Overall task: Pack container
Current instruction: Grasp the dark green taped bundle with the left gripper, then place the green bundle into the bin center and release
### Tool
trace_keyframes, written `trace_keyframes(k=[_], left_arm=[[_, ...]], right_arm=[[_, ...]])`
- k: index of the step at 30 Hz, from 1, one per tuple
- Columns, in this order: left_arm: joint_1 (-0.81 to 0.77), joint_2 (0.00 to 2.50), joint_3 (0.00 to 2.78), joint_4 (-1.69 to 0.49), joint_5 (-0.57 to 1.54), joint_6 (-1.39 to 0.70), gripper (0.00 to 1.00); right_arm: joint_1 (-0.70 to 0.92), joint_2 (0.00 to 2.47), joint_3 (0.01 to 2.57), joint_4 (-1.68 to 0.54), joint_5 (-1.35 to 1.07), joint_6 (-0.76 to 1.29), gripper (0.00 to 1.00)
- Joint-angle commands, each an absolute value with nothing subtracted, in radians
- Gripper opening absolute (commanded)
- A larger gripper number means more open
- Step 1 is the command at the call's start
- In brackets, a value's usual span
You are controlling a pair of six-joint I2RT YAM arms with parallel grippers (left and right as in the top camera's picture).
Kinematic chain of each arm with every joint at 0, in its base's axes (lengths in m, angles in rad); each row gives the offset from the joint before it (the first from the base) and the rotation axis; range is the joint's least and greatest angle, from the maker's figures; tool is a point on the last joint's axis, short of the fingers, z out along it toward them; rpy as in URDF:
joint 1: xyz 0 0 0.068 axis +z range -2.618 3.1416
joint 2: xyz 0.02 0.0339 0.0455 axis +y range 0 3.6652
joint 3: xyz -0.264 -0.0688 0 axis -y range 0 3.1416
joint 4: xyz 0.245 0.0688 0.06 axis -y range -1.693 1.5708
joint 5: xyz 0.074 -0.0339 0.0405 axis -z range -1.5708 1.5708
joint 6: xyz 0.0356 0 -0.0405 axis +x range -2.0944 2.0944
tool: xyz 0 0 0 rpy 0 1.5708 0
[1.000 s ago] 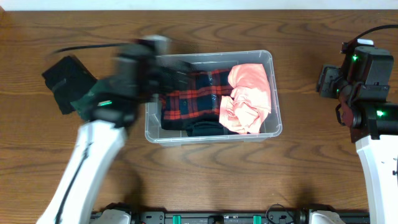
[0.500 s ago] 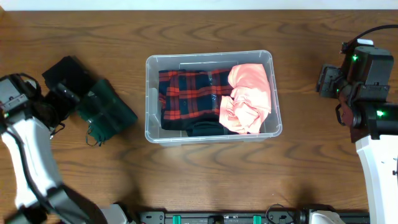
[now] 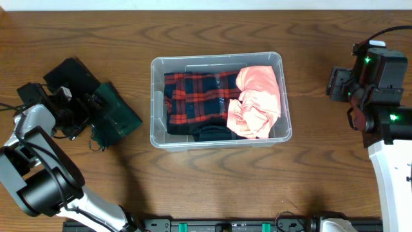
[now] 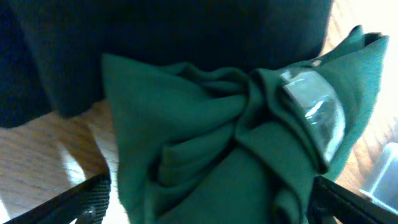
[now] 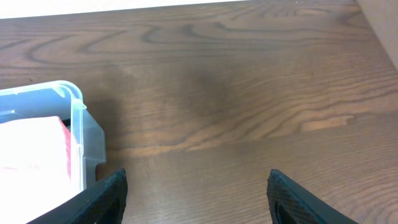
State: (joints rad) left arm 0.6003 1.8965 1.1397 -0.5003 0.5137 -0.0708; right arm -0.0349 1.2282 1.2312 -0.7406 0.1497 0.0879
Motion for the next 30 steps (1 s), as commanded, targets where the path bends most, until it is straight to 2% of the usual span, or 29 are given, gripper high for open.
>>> trace_keyframes(k=[1, 2, 3, 4, 6, 8, 13, 21, 25, 30], left_arm=[[0.591, 1.958, 1.115, -0.509, 0.569, -0.045, 0.82], [0.589, 1.956, 1.115, -0.506, 0.603, -0.045, 0.73], [0.587, 1.955, 1.115, -0.506, 0.641, -0.044, 0.57], [0.586, 1.954, 1.115, -0.506, 0.660, -0.044, 0.48], [0.585, 1.950, 1.115, -0.508, 0.704, -0.044, 0.21], [0.585, 1.935, 1.115, -0.519, 0.753, -0.044, 0.07], [0.583, 1.821, 1.115, -0.554, 0.783, -0.032, 0.06], [0.554, 1.485, 1.164, -0.662, 0.894, -0.062, 0.06], [0.440, 1.321, 1.166, -0.646, 0.908, -0.083, 0.06], [0.176, 1.217, 1.166, -0.547, 0.895, -0.090, 0.06]], right_arm=[[-0.040, 1.219, 1.230, -0.740, 0.146, 0.099, 0.70], [-0.040, 1.219, 1.230, -0.740, 0.146, 0.099, 0.70], [-0.040, 1.219, 1.230, -0.740, 0.146, 0.099, 0.70], [-0.040, 1.220, 1.230, -0.740, 0.146, 0.099, 0.70], [-0.040, 1.219, 1.230, -0.741, 0.146, 0.099, 0.70], [-0.040, 1.219, 1.230, -0.741, 0.146, 0.099, 0.70], [-0.040, 1.219, 1.230, -0.741, 0.146, 0.100, 0.70], [-0.040, 1.219, 1.230, -0.741, 0.146, 0.099, 0.70], [-0.040, 1.222, 1.230, -0.741, 0.146, 0.099, 0.70], [-0.040, 1.226, 1.230, -0.741, 0.146, 0.099, 0.70]])
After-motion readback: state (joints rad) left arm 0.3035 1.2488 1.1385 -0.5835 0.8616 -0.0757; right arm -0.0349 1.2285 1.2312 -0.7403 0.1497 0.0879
